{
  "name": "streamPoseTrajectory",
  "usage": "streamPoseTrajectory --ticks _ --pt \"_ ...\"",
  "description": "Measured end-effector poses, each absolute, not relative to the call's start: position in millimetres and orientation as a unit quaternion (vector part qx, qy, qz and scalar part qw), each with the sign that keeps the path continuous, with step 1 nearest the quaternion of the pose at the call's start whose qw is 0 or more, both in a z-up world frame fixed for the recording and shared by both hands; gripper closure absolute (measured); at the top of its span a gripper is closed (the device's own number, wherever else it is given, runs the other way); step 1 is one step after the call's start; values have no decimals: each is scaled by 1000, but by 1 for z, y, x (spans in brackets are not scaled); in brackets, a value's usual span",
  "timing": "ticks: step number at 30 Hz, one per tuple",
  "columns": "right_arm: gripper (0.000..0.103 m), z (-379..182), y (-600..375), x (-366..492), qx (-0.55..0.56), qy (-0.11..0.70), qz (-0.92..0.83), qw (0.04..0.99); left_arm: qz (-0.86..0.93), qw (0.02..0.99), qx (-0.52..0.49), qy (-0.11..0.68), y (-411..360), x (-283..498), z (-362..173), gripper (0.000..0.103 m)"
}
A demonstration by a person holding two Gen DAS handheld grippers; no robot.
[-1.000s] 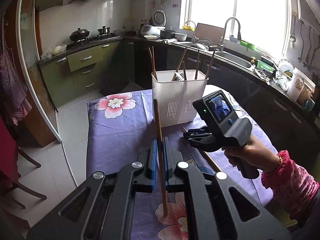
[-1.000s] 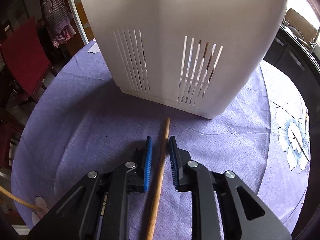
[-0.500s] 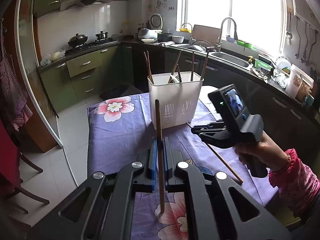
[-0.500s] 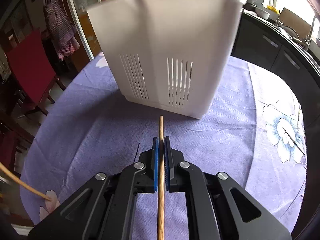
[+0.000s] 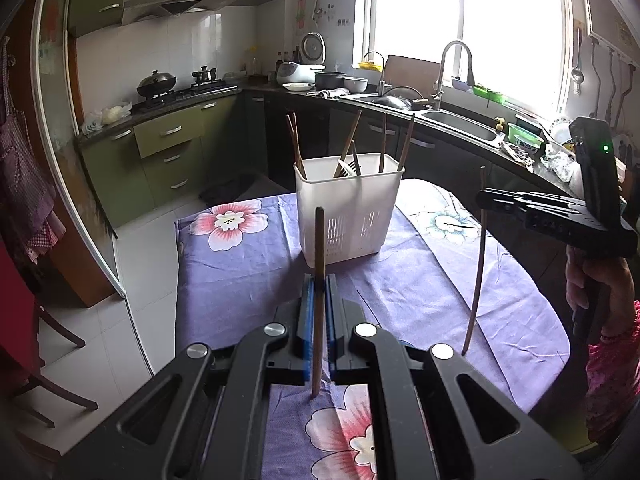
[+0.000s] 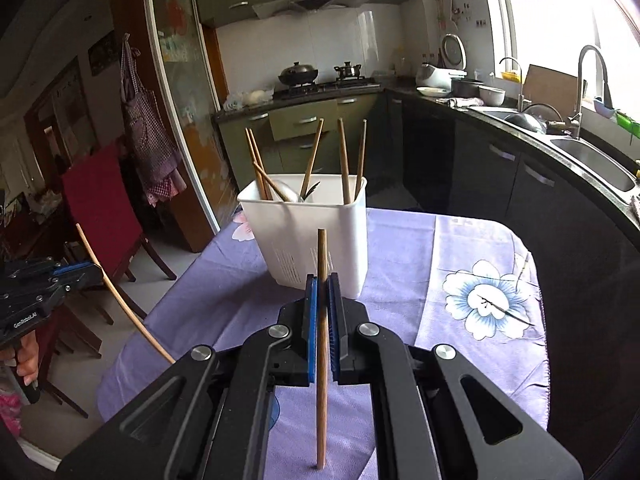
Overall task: Organize utensils
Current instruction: 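Lift both chopsticks over the white caddy and open both grippers to drop them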
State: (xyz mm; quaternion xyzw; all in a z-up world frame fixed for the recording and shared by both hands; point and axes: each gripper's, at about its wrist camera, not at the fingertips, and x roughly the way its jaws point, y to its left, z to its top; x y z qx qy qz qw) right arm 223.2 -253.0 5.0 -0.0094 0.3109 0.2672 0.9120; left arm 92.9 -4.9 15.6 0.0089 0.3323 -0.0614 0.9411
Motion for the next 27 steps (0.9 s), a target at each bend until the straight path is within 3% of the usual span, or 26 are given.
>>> streamPoseTrajectory --ticks 10,27 --pt "97 14 -264 205 1 298 263 918 -75 940 -1 332 -8 113 43 98" --pt "97 8 -270 205 5 298 271 915 -61 957 -18 283 -5 199 150 98"
